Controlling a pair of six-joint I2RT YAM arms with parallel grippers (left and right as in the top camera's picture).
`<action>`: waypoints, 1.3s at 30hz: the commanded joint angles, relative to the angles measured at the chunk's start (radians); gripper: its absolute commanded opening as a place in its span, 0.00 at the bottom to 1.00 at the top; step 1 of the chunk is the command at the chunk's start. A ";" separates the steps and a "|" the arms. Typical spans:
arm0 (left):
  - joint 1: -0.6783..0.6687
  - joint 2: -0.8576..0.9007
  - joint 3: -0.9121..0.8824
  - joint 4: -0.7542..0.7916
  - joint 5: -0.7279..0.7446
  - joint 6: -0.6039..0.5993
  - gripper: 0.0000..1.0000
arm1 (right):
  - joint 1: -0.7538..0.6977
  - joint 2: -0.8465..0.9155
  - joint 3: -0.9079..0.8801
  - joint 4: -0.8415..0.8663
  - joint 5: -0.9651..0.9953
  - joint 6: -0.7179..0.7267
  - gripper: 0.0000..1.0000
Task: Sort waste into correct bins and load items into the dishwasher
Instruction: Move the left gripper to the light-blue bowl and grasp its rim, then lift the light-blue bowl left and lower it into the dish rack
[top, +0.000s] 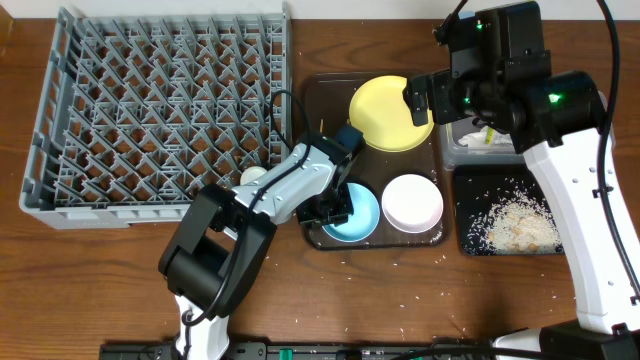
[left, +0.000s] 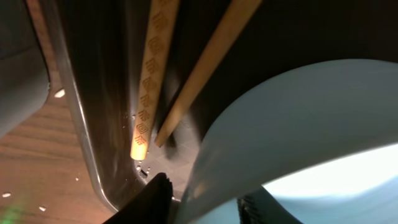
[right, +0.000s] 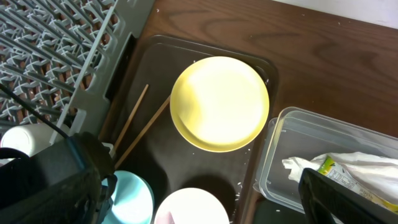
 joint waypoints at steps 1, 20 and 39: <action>0.004 -0.003 -0.005 0.005 0.011 -0.001 0.28 | -0.005 0.000 0.000 -0.001 0.006 -0.008 0.99; 0.051 -0.112 -0.005 0.026 0.005 0.064 0.07 | -0.094 -0.020 0.001 0.070 -0.179 0.005 0.99; 0.125 -0.338 -0.005 0.065 0.079 0.116 0.08 | -0.469 -0.007 0.000 0.081 -0.279 0.105 0.99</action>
